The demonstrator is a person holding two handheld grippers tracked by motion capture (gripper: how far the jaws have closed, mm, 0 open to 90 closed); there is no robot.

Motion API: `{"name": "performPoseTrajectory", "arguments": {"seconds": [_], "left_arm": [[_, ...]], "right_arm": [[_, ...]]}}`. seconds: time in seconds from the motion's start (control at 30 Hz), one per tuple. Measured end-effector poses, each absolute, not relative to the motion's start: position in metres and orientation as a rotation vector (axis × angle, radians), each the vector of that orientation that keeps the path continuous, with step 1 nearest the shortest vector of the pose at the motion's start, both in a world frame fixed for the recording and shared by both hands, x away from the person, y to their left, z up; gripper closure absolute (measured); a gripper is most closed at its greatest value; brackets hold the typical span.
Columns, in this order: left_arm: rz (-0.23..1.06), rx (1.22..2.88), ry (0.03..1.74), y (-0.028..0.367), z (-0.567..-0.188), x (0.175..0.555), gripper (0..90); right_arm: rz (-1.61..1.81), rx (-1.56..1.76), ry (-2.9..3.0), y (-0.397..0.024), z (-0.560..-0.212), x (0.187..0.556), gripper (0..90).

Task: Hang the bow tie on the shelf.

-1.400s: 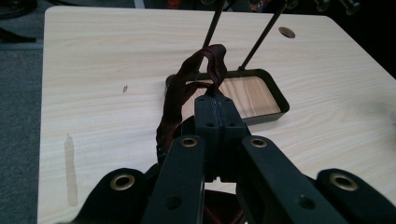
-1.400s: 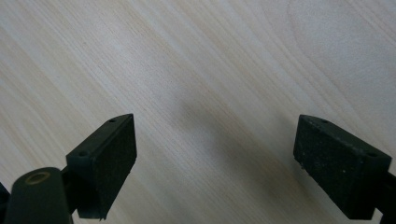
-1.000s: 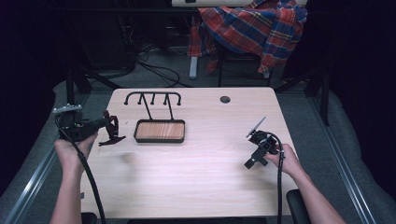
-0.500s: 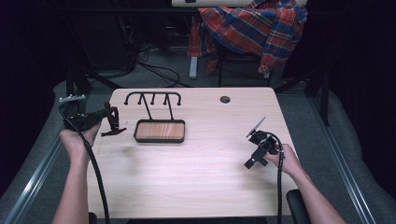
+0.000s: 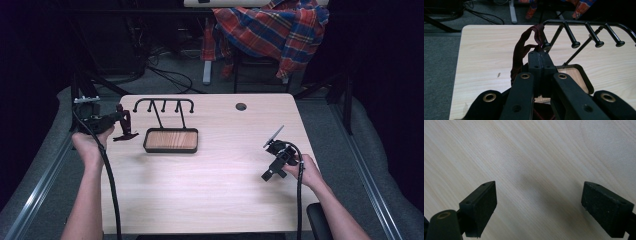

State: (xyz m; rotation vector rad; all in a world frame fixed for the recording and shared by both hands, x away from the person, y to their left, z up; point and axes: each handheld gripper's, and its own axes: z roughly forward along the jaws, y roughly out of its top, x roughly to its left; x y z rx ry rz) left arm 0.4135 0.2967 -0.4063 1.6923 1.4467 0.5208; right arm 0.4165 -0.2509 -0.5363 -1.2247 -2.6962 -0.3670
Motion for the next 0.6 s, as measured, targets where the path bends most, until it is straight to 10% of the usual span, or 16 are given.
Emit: {"name": "performPoseTrajectory", "arguments": {"seconds": [0.6], "left_arm": [[0.515,1.736,1.443,0.27,-0.405,0.432,89.9]], "right_arm": [[-0.33,-1.186,-2.715,-0.251,-0.535,0.418,12.8]]}}
